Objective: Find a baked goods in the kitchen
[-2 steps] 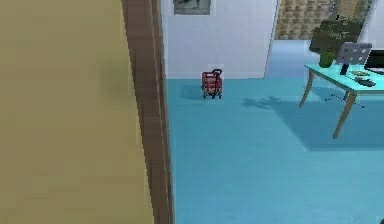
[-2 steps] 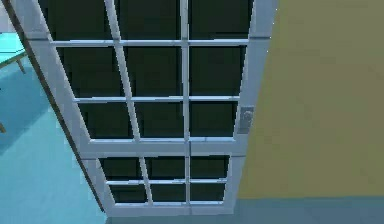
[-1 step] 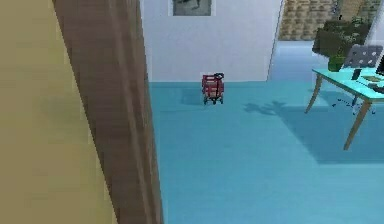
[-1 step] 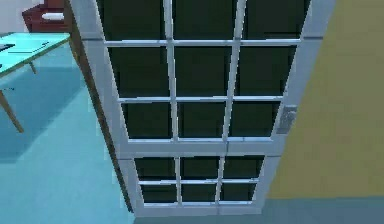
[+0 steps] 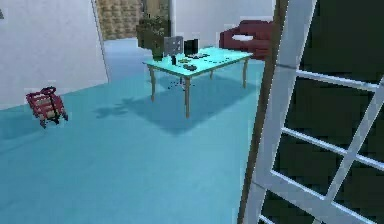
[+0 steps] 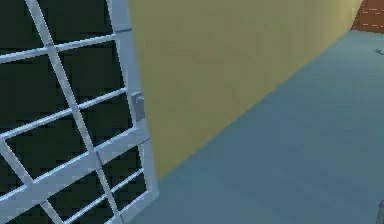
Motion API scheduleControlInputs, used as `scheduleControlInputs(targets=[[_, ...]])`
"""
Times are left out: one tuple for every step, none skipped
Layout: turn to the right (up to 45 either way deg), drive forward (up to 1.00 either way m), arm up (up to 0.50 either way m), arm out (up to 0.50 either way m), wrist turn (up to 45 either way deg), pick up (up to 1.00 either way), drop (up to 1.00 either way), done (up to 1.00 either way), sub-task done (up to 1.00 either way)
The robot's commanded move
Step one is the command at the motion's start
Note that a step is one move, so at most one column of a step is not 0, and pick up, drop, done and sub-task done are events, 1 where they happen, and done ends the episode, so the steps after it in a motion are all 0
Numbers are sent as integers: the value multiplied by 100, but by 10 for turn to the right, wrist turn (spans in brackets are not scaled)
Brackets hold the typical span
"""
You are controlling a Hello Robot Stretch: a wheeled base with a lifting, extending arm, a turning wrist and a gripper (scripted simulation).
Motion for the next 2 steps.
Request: scheduleControlInputs(targets=[[450, 0, 0, 0, 0, 0, 0, 0, 0], [450, 0, 0, 0, 0, 0, 0, 0, 0]])
